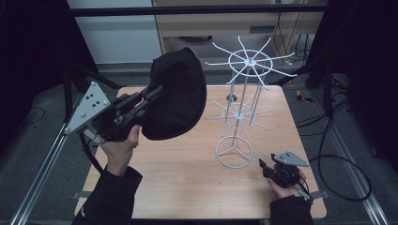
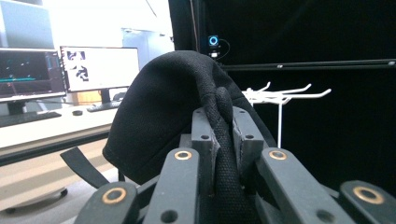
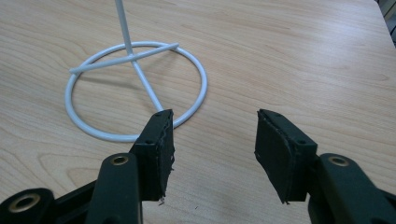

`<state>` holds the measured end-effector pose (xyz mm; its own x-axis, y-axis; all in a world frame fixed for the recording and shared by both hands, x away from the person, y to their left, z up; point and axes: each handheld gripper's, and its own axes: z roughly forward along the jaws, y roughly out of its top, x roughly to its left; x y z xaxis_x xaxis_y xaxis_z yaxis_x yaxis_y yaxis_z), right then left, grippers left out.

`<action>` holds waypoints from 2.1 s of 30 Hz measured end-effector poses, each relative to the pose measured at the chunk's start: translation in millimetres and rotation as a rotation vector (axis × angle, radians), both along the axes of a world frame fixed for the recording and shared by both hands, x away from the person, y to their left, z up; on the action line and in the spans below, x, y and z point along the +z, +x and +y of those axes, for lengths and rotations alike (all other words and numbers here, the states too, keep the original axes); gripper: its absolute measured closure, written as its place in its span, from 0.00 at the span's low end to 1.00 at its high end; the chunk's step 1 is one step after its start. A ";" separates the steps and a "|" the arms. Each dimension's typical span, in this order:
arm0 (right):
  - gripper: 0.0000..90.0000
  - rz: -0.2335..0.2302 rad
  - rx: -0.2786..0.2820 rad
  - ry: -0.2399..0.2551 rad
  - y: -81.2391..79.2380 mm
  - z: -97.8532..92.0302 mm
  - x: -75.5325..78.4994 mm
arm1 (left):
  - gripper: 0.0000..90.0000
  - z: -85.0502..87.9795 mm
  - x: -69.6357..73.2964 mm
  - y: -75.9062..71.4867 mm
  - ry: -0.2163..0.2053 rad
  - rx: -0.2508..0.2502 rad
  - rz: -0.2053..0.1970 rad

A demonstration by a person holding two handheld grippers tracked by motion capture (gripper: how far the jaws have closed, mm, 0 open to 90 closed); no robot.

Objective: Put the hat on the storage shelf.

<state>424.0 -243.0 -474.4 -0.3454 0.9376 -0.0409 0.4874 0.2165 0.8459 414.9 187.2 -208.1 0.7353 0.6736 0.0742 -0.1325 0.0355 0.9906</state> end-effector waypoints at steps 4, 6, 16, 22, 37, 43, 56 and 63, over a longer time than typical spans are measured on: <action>0.52 0.003 0.000 0.005 -0.1 0.0 0.0 | 0.91 -6.9 5.8 1.5 -0.003 -0.017 -0.016; 0.52 0.005 0.001 0.007 -0.1 -0.1 0.0 | 0.91 -10.6 7.9 3.0 -0.002 -0.024 -0.021; 0.52 0.005 0.004 0.004 0.0 -0.6 -0.2 | 0.91 -12.3 4.7 6.2 -0.011 -0.032 -0.027; 0.52 0.005 0.003 0.006 -0.2 -0.2 -0.1 | 0.91 -0.3 2.5 0.9 -0.025 -0.030 -0.032; 0.53 0.007 0.002 0.004 -0.3 -0.2 -0.3 | 0.91 -2.0 20.3 -24.9 -0.078 -0.131 -0.120; 0.53 0.004 0.003 -0.003 0.1 0.0 -0.6 | 0.91 -18.0 22.2 -22.4 -0.070 -0.165 -0.117; 0.53 0.007 0.010 -0.007 0.7 -0.2 -1.4 | 0.90 -44.6 -4.6 7.8 0.003 -0.217 0.015; 0.52 0.015 0.009 -0.003 0.6 0.4 -1.7 | 0.89 -40.5 -20.0 13.2 0.039 -0.195 0.064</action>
